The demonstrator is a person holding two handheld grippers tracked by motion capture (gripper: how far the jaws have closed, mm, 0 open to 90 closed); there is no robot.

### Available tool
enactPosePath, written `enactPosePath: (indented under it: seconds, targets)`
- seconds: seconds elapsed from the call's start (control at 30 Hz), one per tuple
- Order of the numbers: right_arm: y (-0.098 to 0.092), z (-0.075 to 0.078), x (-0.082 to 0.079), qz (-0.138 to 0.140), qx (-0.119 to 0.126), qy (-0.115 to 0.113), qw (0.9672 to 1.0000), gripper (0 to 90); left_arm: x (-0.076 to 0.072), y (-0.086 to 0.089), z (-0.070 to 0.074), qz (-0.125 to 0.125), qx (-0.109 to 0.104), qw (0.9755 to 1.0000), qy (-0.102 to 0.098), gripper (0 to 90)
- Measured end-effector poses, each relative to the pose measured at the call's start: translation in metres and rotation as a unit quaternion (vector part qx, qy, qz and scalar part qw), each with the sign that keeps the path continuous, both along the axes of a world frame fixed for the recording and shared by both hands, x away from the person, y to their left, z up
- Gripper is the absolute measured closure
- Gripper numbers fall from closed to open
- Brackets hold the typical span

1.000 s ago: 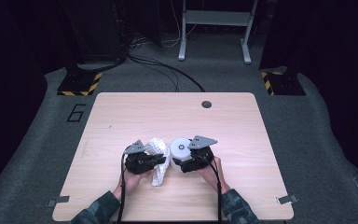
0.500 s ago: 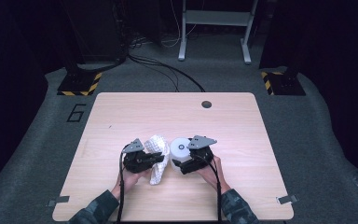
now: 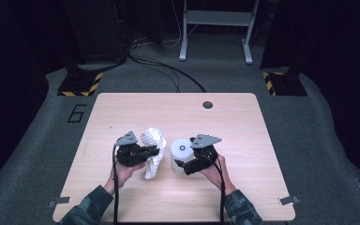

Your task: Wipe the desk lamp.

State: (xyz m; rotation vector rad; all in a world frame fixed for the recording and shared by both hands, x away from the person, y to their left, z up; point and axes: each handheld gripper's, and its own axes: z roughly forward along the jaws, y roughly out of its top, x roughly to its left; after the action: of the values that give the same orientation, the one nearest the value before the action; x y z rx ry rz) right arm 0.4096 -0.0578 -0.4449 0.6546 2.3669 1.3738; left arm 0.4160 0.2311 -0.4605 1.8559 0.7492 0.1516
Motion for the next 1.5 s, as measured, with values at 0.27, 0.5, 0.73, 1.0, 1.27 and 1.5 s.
enactPosePath:
  seconds: [0.27, 0.5, 0.73, 1.0, 1.27, 1.5]
  targets:
    - [-0.003, 0.011, -0.002, -0.001, 0.000, -0.007, 1.0000, 0.0, 0.007, 0.001, 0.025, -0.014, -0.003, 0.9999, -0.003, 79.1]
    - [-0.001, 0.022, -0.004, 0.003, 0.003, -0.020, 0.9998, 0.0, 0.014, -0.006, 0.045, -0.054, -0.014, 0.9984, 0.004, 78.9]
    - [0.007, 0.031, -0.005, 0.012, 0.009, -0.027, 0.9995, 0.0, 0.018, -0.021, 0.060, -0.081, -0.032, 0.9961, 0.010, 79.0]
    - [0.016, 0.033, -0.006, 0.008, 0.026, -0.035, 0.9990, 0.4, 0.019, -0.046, 0.072, -0.111, -0.041, 0.9928, 0.016, 78.9]
    - [0.013, 0.031, -0.009, 0.000, 0.042, -0.048, 0.9980, 19.3, 0.023, -0.051, 0.070, -0.118, -0.048, 0.9914, 0.029, 78.6]
    - [0.016, 0.028, -0.009, -0.008, 0.037, -0.044, 0.9983, 46.1, 0.024, -0.052, 0.070, -0.119, -0.041, 0.9917, 0.029, 77.3]
